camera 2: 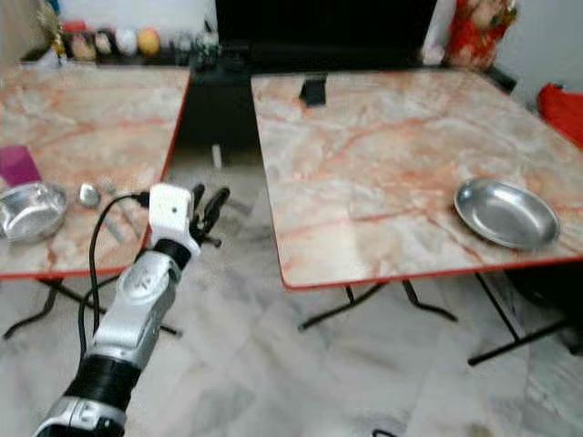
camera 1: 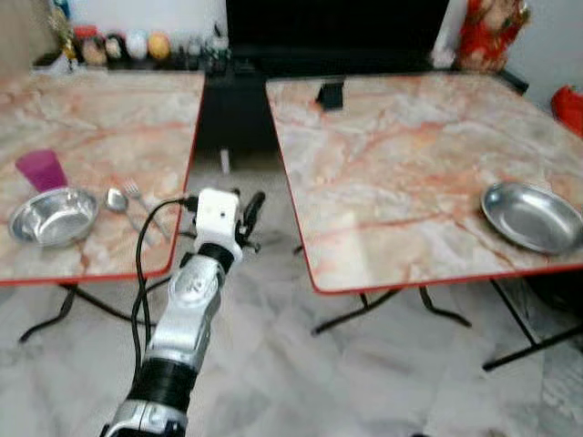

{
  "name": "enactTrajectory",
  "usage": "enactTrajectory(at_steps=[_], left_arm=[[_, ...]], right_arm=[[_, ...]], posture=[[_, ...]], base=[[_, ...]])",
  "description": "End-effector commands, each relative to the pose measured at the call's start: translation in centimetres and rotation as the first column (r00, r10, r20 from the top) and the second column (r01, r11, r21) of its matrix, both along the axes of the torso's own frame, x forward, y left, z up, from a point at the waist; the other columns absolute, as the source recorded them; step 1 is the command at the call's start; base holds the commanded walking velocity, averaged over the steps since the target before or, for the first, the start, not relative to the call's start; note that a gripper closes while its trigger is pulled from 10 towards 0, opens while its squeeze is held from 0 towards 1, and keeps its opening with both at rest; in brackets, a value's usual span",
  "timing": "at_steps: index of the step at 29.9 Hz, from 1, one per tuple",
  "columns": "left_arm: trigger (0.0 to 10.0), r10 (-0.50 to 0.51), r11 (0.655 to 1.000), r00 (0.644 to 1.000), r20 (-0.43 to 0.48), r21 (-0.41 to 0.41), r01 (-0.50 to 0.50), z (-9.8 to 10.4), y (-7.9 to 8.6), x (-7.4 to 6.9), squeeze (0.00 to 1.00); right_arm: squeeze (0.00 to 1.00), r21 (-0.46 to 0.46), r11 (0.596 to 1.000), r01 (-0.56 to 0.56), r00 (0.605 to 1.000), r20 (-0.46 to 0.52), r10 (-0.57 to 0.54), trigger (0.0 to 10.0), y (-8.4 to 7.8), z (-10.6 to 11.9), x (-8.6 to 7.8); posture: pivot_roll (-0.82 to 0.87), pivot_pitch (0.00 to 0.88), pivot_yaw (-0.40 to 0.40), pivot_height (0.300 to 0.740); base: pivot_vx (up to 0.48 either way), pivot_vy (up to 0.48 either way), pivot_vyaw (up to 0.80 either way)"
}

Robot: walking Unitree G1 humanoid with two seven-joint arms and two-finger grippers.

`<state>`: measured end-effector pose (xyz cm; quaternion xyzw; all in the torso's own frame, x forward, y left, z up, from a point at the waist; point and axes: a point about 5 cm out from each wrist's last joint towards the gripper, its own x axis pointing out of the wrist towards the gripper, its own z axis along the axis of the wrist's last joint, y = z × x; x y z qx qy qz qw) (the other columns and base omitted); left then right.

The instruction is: Setting the table

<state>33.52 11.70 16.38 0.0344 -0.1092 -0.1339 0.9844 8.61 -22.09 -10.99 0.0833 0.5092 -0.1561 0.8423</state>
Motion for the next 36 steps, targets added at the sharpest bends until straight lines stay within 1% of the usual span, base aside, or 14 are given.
enactTrajectory(at_steps=[1, 10, 20, 26, 36], left_arm=[[10.0, 0.013, 1.0, 1.0, 0.008, 0.005, -0.013, 0.39, 0.58, 0.08, 0.0], [10.0, 0.018, 1.0, 1.0, 0.01, 0.006, -0.018, 0.47, 0.61, 0.11, 0.0], [10.0, 0.02, 1.0, 1.0, 0.005, 0.008, -0.02, 0.32, 0.53, 0.04, 0.0], [10.0, 0.025, 1.0, 1.0, 0.004, 0.01, -0.025, 0.29, 0.63, 0.06, 0.0], [10.0, 0.028, 1.0, 1.0, 0.003, 0.011, -0.028, 0.24, 0.63, 0.03, 0.0]], right_arm=[[0.0, 0.007, 1.0, 0.001, 1.0, 0.004, -0.001, 10.0, 0.22, -0.03, 0.03], [0.0, 0.011, 1.0, -0.001, 1.0, 0.007, 0.001, 10.0, 0.27, -0.02, 0.1], [0.0, -0.005, 0.999, -0.047, 0.999, 0.001, 0.047, 10.0, 0.2, 0.03, 0.25], [0.0, -0.005, 0.999, -0.049, 0.999, 0.005, 0.049, 10.0, 0.19, 0.05, 0.3], [0.0, 0.002, 0.999, -0.046, 0.999, 0.0, 0.046, 10.0, 0.24, 0.01, 0.22]], posture=[[0.11, 0.0, -0.047, 0.728], [0.11, 0.0, -0.049, 0.728], [0.12, 0.0, -0.054, 0.728], [0.12, 0.0, -0.053, 0.728], [0.12, 0.0, -0.057, 0.728]], base=[[0.0, 0.289, 0.0], [0.0, 0.29, 0.0], [0.0, 0.29, 0.0], [0.0, 0.29, 0.8], [0.0, 0.291, 0.0]])
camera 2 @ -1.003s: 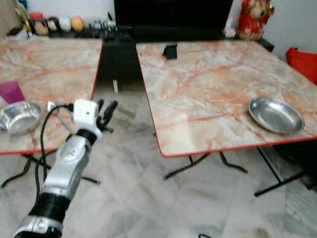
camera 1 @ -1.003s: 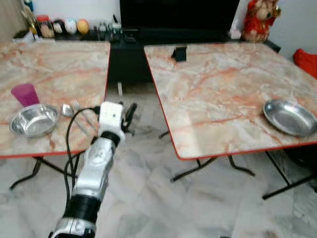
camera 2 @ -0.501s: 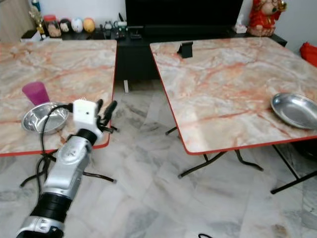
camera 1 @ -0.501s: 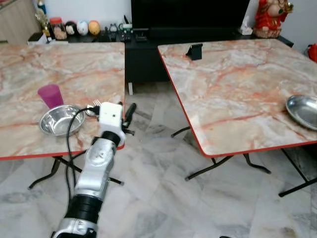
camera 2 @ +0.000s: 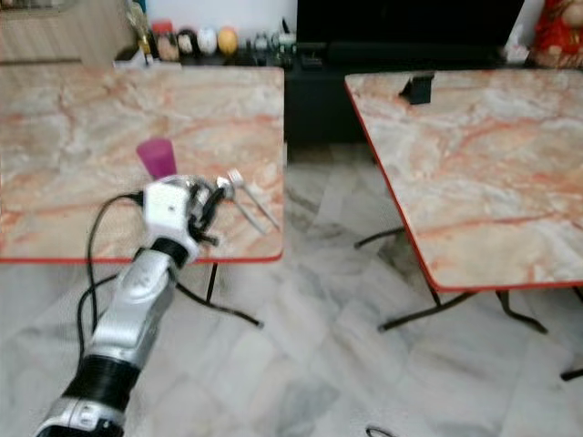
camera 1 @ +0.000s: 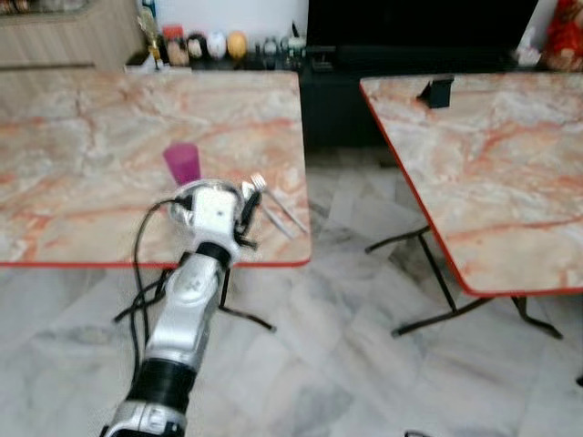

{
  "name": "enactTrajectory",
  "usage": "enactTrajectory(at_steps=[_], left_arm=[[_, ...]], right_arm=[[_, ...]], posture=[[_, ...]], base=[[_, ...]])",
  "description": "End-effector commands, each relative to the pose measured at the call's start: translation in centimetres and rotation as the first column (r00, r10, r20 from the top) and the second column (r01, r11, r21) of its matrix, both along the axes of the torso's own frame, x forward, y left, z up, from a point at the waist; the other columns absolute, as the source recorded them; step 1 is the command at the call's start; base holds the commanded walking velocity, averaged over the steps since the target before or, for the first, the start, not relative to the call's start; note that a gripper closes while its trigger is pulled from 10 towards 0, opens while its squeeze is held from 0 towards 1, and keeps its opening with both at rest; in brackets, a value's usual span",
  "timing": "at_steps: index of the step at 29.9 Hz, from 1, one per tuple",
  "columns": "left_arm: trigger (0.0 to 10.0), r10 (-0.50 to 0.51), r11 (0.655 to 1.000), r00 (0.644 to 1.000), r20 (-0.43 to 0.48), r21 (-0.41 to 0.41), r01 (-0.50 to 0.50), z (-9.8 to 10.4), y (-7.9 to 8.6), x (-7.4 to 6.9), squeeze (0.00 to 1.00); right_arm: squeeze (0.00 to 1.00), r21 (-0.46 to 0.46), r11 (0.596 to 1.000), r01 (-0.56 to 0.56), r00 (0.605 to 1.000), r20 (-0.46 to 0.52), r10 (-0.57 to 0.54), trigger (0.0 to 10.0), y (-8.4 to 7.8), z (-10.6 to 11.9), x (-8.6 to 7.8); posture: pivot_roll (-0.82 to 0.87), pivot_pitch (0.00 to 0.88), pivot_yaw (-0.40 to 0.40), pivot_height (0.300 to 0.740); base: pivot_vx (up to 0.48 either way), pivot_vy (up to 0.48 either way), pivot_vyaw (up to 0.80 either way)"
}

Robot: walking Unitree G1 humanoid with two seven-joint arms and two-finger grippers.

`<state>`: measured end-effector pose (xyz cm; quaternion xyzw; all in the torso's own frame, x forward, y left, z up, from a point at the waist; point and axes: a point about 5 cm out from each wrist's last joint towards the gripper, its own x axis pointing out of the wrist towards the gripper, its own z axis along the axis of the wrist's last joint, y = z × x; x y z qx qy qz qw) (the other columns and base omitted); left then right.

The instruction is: Setting the table

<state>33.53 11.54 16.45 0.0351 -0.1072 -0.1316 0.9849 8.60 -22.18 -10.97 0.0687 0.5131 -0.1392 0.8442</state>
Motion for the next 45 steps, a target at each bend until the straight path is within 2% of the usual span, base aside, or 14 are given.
enactTrajectory(at_steps=[1, 11, 20, 23, 29, 45], left_arm=[[10.0, 0.024, 1.0, 1.0, 0.007, 0.01, -0.024, 0.18, 0.8, 0.03, 0.0], [10.0, 0.025, 1.0, 1.0, 0.01, 0.009, -0.025, 0.25, 0.8, 0.05, 0.0], [10.0, -0.02, 0.999, 0.999, 0.033, -0.03, 0.021, 0.48, 0.3, -0.28, 0.0], [10.0, -0.006, 1.0, 1.0, -0.003, -0.008, 0.006, 0.07, 0.34, -0.17, 0.0], [10.0, -0.025, 1.0, 1.0, -0.004, -0.017, 0.025, 0.0, 0.3, -0.21, 0.0], [10.0, -0.02, 1.0, 1.0, -0.024, -0.006, 0.02, -0.36, 0.4, -0.18, 0.0]], right_arm=[[0.0, 0.009, 1.0, -0.003, 1.0, 0.007, 0.003, 10.0, 0.33, -0.01, 0.23], [0.0, 0.008, 1.0, -0.018, 1.0, 0.004, 0.018, 10.0, 0.37, -0.01, 0.28], [0.0, 0.008, 1.0, -0.024, 1.0, 0.004, 0.024, 10.0, 0.36, -0.01, 0.28], [0.0, 0.005, 0.999, -0.033, 0.999, 0.001, 0.033, 10.0, 0.35, -0.01, 0.28], [0.0, -0.002, 0.999, -0.052, 0.999, 0.002, 0.052, 10.0, 0.35, 0.02, 0.35], [0.0, 0.008, 0.999, -0.043, 0.999, 0.0, 0.043, 10.0, 0.44, -0.01, 0.36]], posture=[[0.12, 0.0, -0.056, 0.728], [0.12, 0.0, -0.056, 0.728], [0.13, 0.0, -0.057, 0.728], [0.13, 0.0, -0.057, 0.728], [0.13, 0.0, -0.059, 0.728], [0.13, 0.0, -0.057, 0.728]], base=[[0.0, 0.289, 0.0], [0.0, 0.276, 0.0], [0.0, 0.0, 0.0], [0.0, 0.0, 0.0], [0.0, 0.0, 0.47], [0.0, 0.0, 0.0]])
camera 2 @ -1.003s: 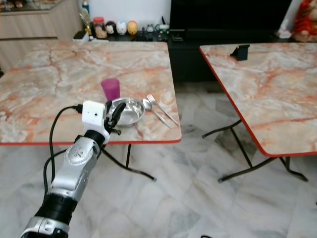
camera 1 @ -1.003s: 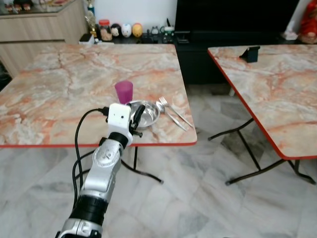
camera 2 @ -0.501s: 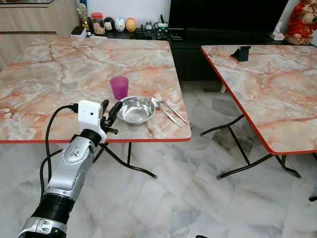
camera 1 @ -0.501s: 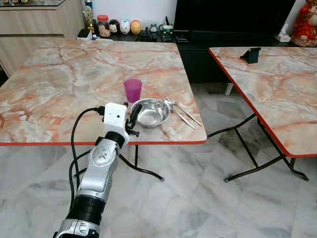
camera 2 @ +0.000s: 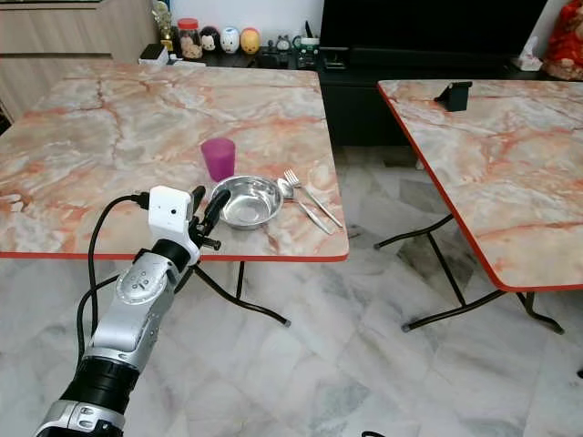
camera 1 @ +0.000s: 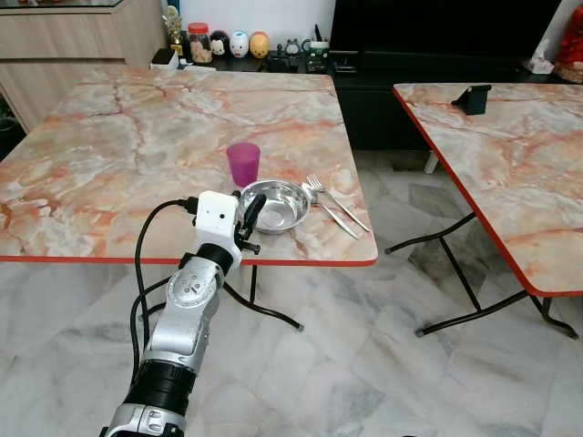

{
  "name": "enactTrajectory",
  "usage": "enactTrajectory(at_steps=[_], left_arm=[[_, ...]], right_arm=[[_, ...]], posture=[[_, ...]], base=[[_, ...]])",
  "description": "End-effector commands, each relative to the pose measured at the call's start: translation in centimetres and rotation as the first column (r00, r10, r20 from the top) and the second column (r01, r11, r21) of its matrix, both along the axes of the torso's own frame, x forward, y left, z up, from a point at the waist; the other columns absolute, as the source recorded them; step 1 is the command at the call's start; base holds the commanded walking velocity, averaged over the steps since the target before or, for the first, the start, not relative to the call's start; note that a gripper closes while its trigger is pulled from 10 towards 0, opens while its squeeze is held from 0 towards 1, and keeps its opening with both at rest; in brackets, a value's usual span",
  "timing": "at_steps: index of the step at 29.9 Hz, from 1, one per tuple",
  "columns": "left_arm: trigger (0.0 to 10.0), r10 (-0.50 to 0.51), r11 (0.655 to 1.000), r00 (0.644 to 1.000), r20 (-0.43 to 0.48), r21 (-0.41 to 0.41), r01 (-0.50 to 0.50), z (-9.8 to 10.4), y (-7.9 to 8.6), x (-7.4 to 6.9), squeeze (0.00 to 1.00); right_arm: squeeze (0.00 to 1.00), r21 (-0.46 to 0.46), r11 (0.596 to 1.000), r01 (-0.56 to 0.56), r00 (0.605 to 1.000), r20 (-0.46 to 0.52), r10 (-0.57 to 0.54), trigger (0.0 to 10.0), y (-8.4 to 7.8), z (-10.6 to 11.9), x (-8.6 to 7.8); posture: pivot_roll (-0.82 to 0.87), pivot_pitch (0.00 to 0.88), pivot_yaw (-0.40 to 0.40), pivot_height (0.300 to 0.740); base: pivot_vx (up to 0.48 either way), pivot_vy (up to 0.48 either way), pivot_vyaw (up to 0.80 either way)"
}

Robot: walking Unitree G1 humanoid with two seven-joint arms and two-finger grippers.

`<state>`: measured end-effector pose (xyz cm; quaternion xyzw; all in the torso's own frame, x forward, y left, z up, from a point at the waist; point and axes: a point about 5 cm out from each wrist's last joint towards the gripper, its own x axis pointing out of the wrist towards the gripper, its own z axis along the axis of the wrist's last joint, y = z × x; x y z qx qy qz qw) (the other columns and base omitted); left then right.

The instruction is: Setting the table

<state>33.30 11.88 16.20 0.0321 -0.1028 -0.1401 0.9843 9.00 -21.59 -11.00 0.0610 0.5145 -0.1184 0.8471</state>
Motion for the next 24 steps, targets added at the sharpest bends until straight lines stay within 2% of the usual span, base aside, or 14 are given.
enactTrajectory(at_steps=[1, 8, 24], left_arm=[[10.0, -0.003, 1.0, 1.0, -0.014, -0.004, 0.003, -0.11, 0.05, 0.05, 0.0], [10.0, -0.002, 1.0, 1.0, -0.014, 0.003, 0.002, -0.09, 0.02, 0.07, 0.0], [10.0, -0.003, 1.0, 1.0, -0.014, 0.005, 0.003, -0.13, -0.06, 0.05, 0.0]], right_arm=[[0.0, -0.001, 1.0, -0.001, 1.0, -0.001, 0.001, 10.0, -0.15, 0.02, -0.04], [0.0, -0.001, 1.0, -0.011, 1.0, -0.002, 0.011, 10.0, -0.13, 0.02, 0.0], [0.0, 0.002, 1.0, -0.003, 1.0, -0.002, 0.003, 10.0, -0.16, 0.02, -0.02]], posture=[[0.13, 0.0, -0.057, 0.728], [0.13, 0.0, -0.057, 0.728], [0.13, 0.0, -0.058, 0.728]], base=[[0.0, 0.0, 0.0], [0.306, 0.0, 0.57], [0.319, 0.0, 0.0]])
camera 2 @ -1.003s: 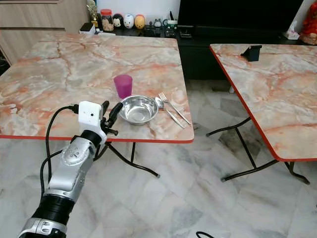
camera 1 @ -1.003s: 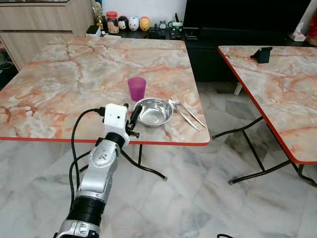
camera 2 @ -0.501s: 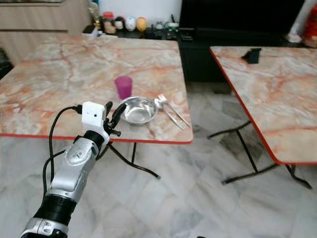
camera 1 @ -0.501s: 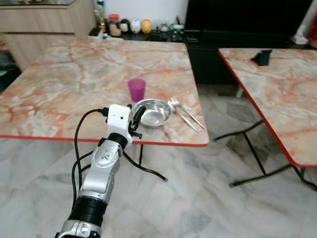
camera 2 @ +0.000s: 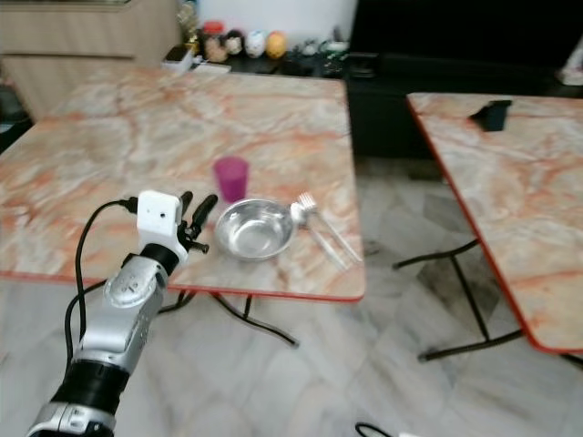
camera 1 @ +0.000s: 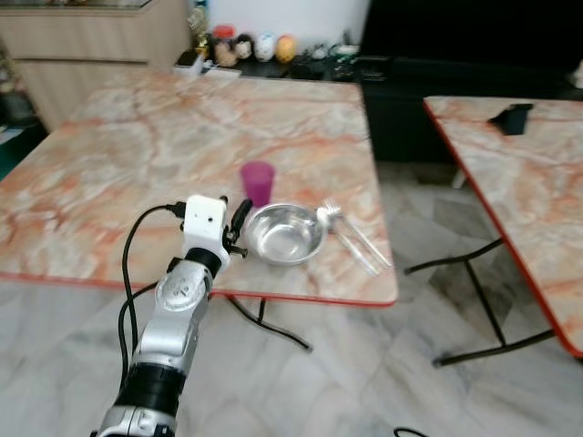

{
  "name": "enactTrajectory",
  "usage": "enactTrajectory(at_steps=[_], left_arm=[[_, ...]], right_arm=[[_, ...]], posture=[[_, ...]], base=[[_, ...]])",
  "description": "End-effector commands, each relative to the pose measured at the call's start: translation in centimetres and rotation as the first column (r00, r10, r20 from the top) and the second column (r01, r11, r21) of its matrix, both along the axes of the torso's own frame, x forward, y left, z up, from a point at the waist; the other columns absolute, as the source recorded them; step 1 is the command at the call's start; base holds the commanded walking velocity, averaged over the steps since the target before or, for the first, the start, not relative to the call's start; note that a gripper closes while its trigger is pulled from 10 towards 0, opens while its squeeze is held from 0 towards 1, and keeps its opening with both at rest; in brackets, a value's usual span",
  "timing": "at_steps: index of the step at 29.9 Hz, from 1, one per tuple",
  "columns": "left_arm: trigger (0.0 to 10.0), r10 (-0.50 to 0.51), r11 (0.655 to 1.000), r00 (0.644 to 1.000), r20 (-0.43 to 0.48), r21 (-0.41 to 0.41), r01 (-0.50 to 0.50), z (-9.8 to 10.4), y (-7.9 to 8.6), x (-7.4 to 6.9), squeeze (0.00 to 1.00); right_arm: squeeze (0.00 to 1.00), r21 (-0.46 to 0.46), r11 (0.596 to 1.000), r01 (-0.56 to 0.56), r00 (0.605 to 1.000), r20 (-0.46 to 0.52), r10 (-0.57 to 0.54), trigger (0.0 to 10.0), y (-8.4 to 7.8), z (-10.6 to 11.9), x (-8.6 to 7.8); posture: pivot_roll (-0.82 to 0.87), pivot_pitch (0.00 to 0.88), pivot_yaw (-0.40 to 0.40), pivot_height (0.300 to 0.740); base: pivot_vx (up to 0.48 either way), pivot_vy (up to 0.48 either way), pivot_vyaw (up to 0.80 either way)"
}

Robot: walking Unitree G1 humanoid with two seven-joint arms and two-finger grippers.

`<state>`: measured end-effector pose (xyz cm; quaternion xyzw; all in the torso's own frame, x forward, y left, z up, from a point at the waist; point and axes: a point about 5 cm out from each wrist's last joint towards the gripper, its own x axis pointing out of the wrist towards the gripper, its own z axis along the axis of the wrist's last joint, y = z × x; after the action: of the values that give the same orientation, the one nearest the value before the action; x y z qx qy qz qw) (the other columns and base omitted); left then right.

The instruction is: Setting the table

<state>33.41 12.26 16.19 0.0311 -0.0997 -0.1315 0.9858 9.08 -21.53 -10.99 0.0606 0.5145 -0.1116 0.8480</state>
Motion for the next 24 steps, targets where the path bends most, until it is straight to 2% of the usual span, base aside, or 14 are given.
enactTrajectory(at_steps=[1, 5, 11, 14, 17, 18, 21, 24], left_arm=[[10.0, -0.021, 1.0, 1.0, -0.008, 0.007, 0.021, -0.1, -0.4, -0.1, 0.0], [10.0, -0.028, 1.0, 1.0, -0.004, 0.009, 0.028, -0.1, -0.5, -0.1, 0.0], [10.0, -0.063, 0.998, 0.998, -0.022, 0.001, 0.063, -0.3, -0.4, -0.6, 0.0], [10.0, -0.065, 0.998, 0.997, -0.045, -0.022, 0.064, -0.4, 0.2, -0.9, 0.0], [10.0, -0.034, 0.999, 0.994, -0.107, -0.025, 0.032, -1.0, 1.7, -1.6, 0.0], [10.0, -0.032, 0.999, 0.993, -0.117, -0.019, 0.03, -1.2, 2.0, -1.7, 1.0], [10.0, -0.013, 1.0, 0.985, -0.171, -0.013, 0.011, -1.9, 2.8, -1.9, 1.0], [10.0, 0.018, 0.997, 0.972, -0.233, -0.067, -0.034, -2.1, 3.4, -1.7, 1.0]], right_arm=[[0.0, -0.004, 1.0, 0.008, 1.0, -0.003, -0.008, 10.0, -0.2, 0.0, -0.1], [0.0, -0.005, 1.0, 0.008, 1.0, -0.004, -0.008, 10.0, -0.2, 0.0, -0.1], [0.0, -0.006, 1.0, 0.007, 1.0, -0.005, -0.007, 10.0, -0.2, 0.0, -0.1], [0.0, -0.007, 1.0, 0.008, 1.0, -0.006, -0.008, 10.0, -0.2, 0.0, -0.2], [0.0, -0.009, 1.0, 0.005, 1.0, -0.008, -0.005, 10.0, -0.2, 0.0, -0.2], [0.0, -0.009, 1.0, 0.004, 1.0, -0.008, -0.004, 10.0, -0.2, 0.0, -0.1], [0.0, -0.008, 1.0, 0.0, 1.0, -0.009, 0.0, 10.0, -0.2, 0.0, -0.1], [0.0, -0.01, 1.0, -0.008, 1.0, -0.009, 0.008, 10.0, -0.2, 0.0, -0.1]], posture=[[0.13, 0.0, -0.058, 0.728], [0.13, 0.0, -0.058, 0.728], [0.13, 0.0, -0.056, 0.728], [0.13, 0.0, -0.053, 0.728], [0.13, 0.0, -0.054, 0.728], [0.14, 0.0, -0.061, 0.728], [0.15, 0.0, -0.062, 0.728], [0.15, 0.0, -0.062, 0.728]], base=[[0.322, 0.0, 0.0], [0.285, 0.0, 0.0], [0.0, 0.0, 0.0], [0.0, 0.0, 0.0], [0.0, 0.0, 0.0], [0.0, 0.0, 0.0], [0.0, 0.0, 0.0], [0.0, 0.0, 0.0]])
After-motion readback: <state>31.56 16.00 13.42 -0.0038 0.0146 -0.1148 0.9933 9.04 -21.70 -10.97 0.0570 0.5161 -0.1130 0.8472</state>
